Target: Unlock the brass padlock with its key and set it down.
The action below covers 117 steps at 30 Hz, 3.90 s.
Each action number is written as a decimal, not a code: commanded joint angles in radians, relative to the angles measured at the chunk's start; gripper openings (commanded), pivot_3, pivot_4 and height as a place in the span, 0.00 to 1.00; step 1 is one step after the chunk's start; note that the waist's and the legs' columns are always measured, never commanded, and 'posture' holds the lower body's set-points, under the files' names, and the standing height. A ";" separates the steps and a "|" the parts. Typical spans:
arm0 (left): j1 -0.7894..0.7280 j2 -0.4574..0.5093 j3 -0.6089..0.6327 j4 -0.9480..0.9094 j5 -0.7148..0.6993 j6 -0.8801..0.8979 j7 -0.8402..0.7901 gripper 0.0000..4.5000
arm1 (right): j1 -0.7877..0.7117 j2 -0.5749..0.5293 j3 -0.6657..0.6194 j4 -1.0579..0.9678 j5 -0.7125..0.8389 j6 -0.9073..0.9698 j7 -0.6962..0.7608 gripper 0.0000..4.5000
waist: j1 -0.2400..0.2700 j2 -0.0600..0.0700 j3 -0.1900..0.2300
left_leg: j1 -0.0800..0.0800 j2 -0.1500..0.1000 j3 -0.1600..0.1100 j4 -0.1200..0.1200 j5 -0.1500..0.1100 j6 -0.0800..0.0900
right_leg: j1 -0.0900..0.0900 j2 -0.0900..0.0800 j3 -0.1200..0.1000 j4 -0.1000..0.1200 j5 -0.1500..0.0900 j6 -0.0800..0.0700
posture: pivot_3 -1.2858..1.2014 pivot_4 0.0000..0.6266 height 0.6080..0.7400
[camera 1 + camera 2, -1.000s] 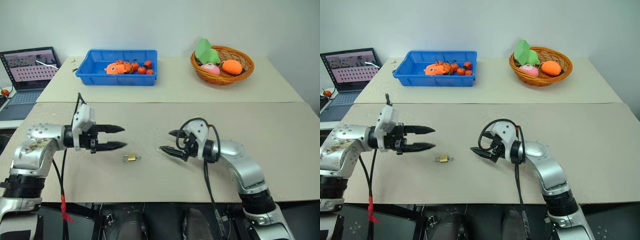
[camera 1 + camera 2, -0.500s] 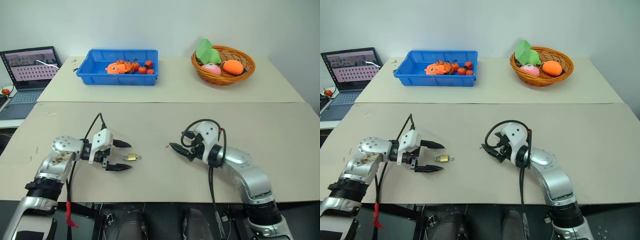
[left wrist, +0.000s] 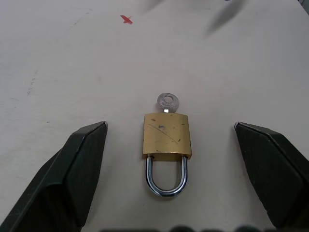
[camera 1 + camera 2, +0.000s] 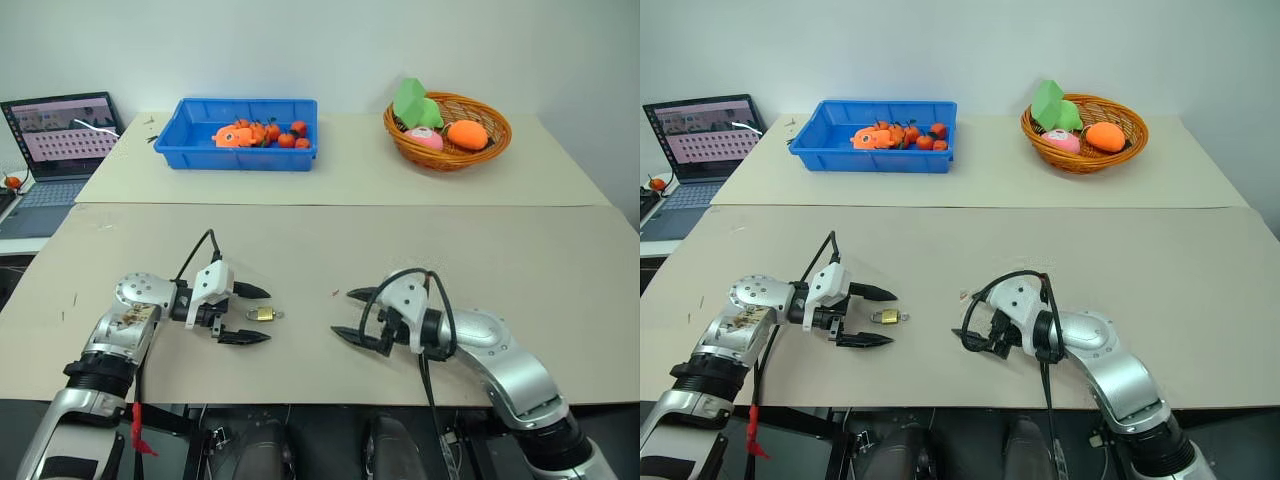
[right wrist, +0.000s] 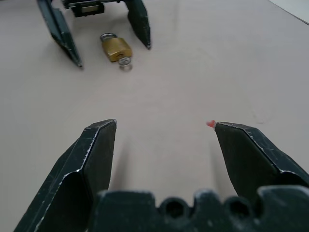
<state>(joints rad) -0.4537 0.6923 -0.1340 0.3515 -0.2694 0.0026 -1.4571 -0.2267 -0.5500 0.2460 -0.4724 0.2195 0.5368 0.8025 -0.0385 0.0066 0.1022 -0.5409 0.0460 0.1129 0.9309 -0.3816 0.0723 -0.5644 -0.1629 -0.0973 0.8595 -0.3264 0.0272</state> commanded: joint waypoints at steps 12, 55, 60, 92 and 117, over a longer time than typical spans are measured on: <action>-0.039 -0.016 -0.006 0.014 0.011 -0.003 -0.018 0.82 | -0.083 -0.002 -0.022 0.095 0.023 -0.075 0.067 0.86 | 0.002 0.000 0.000 | 0.002 0.000 0.000 -0.001 0.002 -0.004 | 0.001 0.000 0.000 -0.001 0.000 0.000 | 0.52 0.24 0.27; -0.268 0.111 0.043 -0.284 -0.108 0.384 -0.029 0.18 | -0.228 -0.130 0.183 0.236 -1.105 -1.077 -0.743 0.86 | -0.005 -0.001 0.000 | -0.006 0.001 0.000 0.010 0.003 -0.005 | -0.011 -0.001 0.003 0.024 -0.017 -0.006 | 0.52 0.24 0.27; -0.283 0.088 0.039 -0.287 -0.108 0.392 -0.025 0.18 | -0.288 -0.096 0.206 0.331 -1.161 -1.150 -0.783 0.86 | -0.012 -0.001 0.000 | -0.009 0.001 -0.001 0.013 0.003 -0.005 | -0.016 0.000 0.006 0.032 -0.021 -0.008 | 0.52 0.24 0.27; -0.251 0.092 0.014 -0.307 -0.093 0.402 -0.044 0.18 | -0.351 -0.041 0.200 0.404 -1.224 -1.214 -0.774 0.86 | -0.008 -0.001 -0.001 | -0.025 0.006 -0.030 0.053 -0.012 0.021 | -0.033 0.018 0.014 0.087 -0.053 -0.040 | 0.52 0.24 0.27; -0.226 0.087 0.010 -0.271 -0.081 0.363 -0.017 0.18 | -0.347 -0.010 0.193 0.386 -1.202 -1.208 -0.720 0.86 | -0.008 -0.001 -0.001 | -0.038 0.008 -0.071 0.070 -0.020 0.036 | -0.036 0.068 0.058 0.119 -0.081 -0.052 | 0.52 0.24 0.27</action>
<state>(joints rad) -0.6838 0.7719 -0.1363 0.0933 -0.3538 0.3873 -1.4775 -0.5654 -0.5630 0.4616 -0.0496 -1.0070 -0.6688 0.0856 -0.0464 0.0058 0.1009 -0.5791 0.0543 0.0412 1.0015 -0.4019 0.1085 -0.6006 -0.0938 -0.0389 0.9787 -0.4071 -0.0247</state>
